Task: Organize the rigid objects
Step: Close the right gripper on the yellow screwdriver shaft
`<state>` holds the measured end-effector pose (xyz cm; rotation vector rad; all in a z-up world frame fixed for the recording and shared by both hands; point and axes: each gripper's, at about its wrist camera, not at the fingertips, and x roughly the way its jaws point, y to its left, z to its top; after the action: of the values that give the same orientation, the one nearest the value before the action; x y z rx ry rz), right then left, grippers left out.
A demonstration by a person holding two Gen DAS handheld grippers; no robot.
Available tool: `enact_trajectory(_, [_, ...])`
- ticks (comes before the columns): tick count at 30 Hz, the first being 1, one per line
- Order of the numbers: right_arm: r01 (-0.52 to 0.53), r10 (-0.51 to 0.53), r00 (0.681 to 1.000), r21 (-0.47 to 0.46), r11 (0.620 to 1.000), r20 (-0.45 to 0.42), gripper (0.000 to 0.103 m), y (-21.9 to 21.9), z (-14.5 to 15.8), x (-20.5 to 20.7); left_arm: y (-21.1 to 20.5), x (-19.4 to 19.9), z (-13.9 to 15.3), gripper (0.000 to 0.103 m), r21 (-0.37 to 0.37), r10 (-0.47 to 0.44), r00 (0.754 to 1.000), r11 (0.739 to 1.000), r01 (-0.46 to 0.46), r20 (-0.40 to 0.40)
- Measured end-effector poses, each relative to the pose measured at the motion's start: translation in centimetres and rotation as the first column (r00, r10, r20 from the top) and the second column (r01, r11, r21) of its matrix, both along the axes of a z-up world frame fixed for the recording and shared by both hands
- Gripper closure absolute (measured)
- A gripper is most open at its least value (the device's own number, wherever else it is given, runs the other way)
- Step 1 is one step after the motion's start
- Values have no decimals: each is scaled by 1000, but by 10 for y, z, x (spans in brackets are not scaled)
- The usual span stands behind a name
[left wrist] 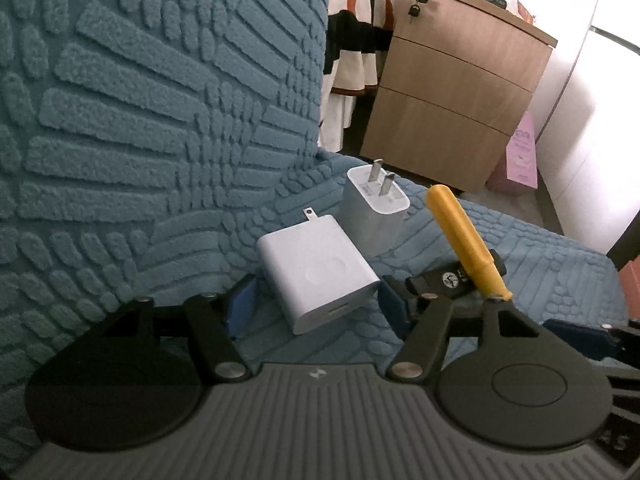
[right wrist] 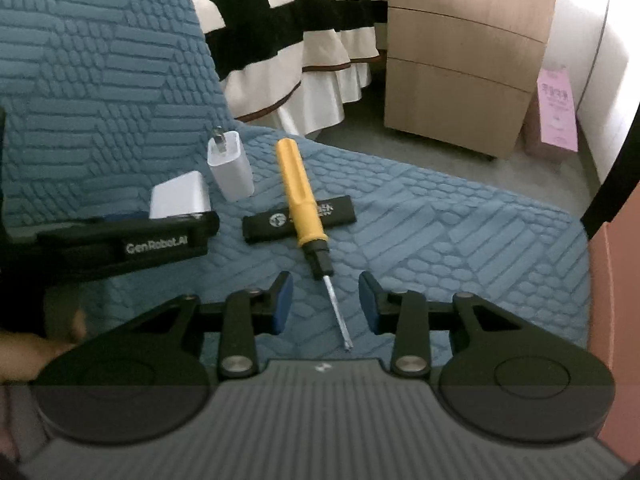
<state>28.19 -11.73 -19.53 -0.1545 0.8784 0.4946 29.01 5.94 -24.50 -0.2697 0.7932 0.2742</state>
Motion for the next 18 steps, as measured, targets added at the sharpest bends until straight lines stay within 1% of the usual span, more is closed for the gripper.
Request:
enact_trajectory(2, [-5,6,1000,-28,1000,18,64,2,-3,-1,-2,-2,-1,34,7,-13,1000,1000,13,8])
enact_trajectory(6, [3,-3,1000,-19,1000,-5,64,3,-9,0,0,-2,-1,34,-16,-6,1000,1000,6,24])
enact_trajectory(7, [-1,1,1000,-25,1000,3,66,4,-9,-1,2,-2,-1,34,-21,-2,1000,1000,2,24])
enact_trajectory(9, [-8,9,1000,-37,999,13,77,7,-9,-2,5,-2,0,34,-36,3,1000,999,-2,29])
enact_trajectory(11, [-19,20,1000,-34,999,11,84,7,-9,-4,7,-1,0,35,-36,8,999,999,-6,33])
enact_trajectory(12, [-24,25,1000,-45,999,10,90,7,-8,-4,7,-1,-1,35,-36,9,999,999,-8,38])
enact_trajectory(15, [-28,30,999,-91,995,15,94,7,-3,-6,5,-3,-1,35,-23,2,999,1000,-1,45])
enact_trajectory(18, [-56,62,997,-108,993,55,96,7,5,-12,10,-7,0,36,-57,6,999,998,-3,42])
